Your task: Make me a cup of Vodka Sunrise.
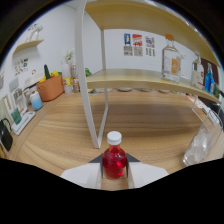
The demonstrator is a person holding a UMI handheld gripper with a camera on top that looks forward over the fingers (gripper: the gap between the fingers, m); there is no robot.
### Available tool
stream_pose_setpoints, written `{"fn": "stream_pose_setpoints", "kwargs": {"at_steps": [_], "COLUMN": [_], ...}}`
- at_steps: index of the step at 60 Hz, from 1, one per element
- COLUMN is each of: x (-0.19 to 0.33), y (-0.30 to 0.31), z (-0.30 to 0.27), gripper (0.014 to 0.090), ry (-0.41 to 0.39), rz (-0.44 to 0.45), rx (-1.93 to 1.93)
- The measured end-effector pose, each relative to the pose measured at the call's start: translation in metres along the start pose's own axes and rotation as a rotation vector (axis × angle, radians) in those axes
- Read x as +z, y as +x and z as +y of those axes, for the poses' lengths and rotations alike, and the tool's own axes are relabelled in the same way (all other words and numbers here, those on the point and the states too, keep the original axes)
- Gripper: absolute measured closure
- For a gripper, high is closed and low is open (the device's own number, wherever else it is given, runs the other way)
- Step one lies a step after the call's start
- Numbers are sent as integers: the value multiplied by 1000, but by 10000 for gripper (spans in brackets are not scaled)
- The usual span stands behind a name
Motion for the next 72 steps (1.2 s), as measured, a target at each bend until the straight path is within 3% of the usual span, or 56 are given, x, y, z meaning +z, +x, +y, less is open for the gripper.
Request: {"fn": "stream_pose_setpoints", "kwargs": {"at_steps": [12,16,20,23,37,45,64,72], "x": [-6,-12,-22,-32,-119,-160,-194,-207], "y": [-1,-7,-5,-5,18,62,175,207], "z": [7,7,4,-2,-71,-87,-41,-62], "gripper": [655,538,303,186,188,183,187,184], "ry": [-16,-17,-13,-5,143,197,128,138], "rz": [-5,-36,-48,-61,-92,-35,60,75], "rx": [-11,-7,-5,-5,-5,-36,-35,-5]}}
